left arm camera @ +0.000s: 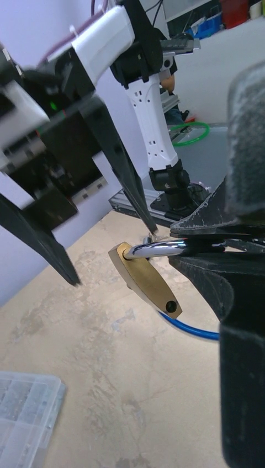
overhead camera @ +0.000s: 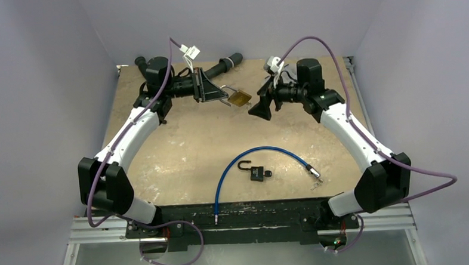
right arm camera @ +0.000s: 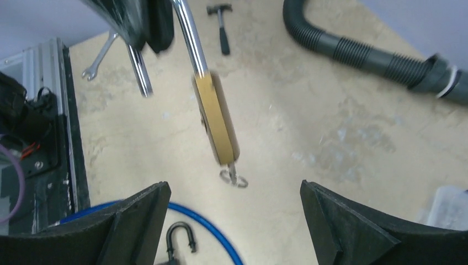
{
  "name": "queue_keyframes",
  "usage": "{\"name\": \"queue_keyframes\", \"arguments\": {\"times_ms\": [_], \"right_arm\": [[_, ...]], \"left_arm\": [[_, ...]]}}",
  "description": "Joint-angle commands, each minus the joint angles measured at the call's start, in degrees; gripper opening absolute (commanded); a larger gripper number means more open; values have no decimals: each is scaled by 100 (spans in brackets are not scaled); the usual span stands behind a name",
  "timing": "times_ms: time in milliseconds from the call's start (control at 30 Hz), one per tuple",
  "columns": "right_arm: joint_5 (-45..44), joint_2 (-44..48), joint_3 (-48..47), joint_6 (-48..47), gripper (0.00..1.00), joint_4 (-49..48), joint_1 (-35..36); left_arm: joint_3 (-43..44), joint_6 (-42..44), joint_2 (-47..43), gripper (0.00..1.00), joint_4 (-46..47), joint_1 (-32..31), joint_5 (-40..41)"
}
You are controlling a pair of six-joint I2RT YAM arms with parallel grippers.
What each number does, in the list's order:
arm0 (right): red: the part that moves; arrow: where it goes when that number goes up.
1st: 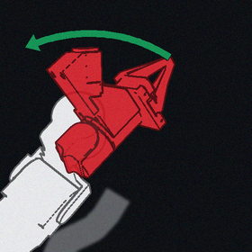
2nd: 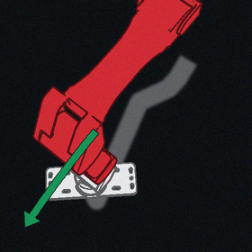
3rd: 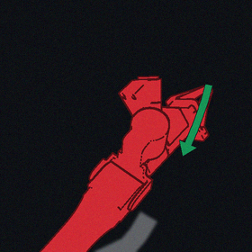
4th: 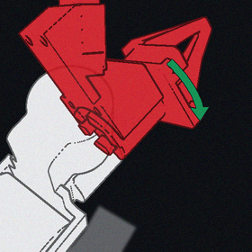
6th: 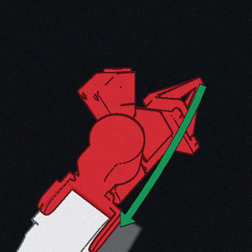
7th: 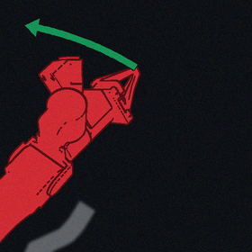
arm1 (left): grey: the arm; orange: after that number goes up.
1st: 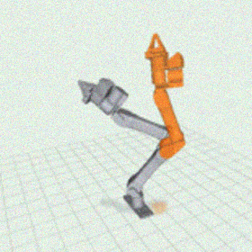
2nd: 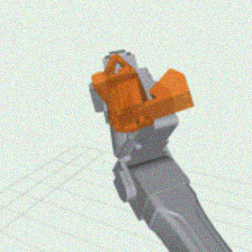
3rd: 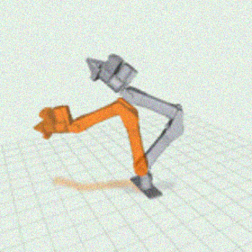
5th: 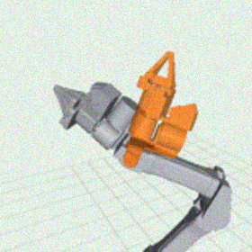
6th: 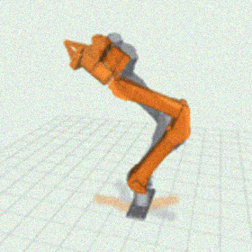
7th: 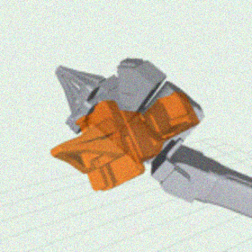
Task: Lock with the key
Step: Lock the lock.
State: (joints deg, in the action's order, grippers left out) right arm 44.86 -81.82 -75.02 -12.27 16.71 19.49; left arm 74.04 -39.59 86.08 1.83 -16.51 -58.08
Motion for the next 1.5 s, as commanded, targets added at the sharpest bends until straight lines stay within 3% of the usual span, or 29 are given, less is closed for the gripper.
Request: {"name": "queue_keyframes", "arguments": {"times_ms": [0,367,633,867,1200,1333,1467], "right_arm": [[389,553,392,-275,99,-794,11],[942,601,730,-29,99,-1992,81],[1018,363,637,423,92,-2486,253],[1056,247,620,881,75,-2987,383],[1148,83,594,1147,64,-3173,516],[1178,48,564,1177,51,-3224,532],[1240,6,511,1306,30,-3185,538]], "left_arm": [[322,-439,-478,0,1044,17,-350],[140,-870,-548,0,1709,8,-583],[113,-1152,-644,0,1991,-9,-607],[89,-1115,-681,0,1970,-10,-601],[128,-1136,-654,0,2017,-10,-634],[123,-1150,-654,0,2024,-10,-643],[107,-1130,-650,0,2011,7,-634]]}}
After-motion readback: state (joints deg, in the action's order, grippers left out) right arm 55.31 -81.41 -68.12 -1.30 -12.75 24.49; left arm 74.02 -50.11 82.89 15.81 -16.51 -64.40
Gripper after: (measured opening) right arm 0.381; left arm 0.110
